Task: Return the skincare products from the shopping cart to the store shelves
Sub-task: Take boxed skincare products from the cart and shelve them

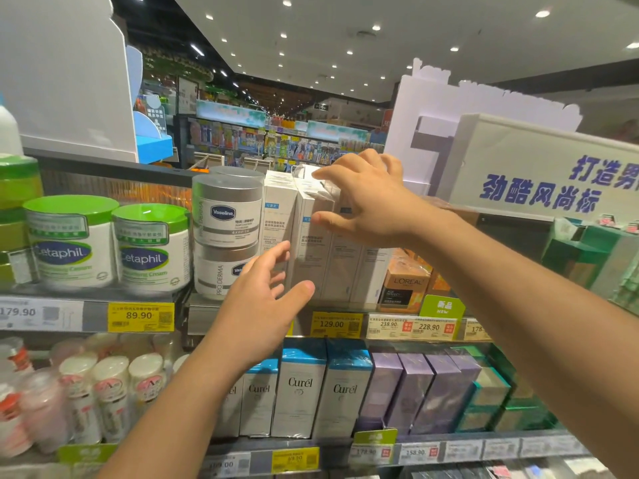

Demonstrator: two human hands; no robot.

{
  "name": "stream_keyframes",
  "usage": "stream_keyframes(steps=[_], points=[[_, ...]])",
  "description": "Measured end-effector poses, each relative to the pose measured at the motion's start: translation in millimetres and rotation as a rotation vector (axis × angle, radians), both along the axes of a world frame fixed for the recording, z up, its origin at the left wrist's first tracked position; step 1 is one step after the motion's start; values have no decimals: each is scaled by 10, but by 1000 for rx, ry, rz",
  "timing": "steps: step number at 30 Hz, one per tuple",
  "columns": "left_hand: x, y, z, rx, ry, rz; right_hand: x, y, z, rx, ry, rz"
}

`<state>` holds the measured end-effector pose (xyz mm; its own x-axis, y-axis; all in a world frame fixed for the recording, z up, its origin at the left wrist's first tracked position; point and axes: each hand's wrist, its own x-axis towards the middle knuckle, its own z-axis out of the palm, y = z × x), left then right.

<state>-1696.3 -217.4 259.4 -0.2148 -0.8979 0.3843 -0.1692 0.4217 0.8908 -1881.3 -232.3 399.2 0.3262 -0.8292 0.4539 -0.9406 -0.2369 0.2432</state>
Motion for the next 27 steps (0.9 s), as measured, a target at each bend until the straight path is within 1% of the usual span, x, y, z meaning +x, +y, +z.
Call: stream_keyframes(steps=[4,8,13,19,24,27], points=[[70,70,26,-41,30,4,-61,160,-119,-122,-137,117],[100,175,33,-79,84,-88,-130,336,-328,-277,-215,205],[29,288,-51,-82,92,-203,-277,621,-629,-373,-303,239],[-279,410,-287,-60,136,-348,-605,993,-1083,-376,-434,139],[-698,504,-485,-39,111,-475,-891,1377,-1442,-380,-544,57],[-1006,604,-589,-9,104,-565,-1099,1717,-1641,-373,-644,-5]])
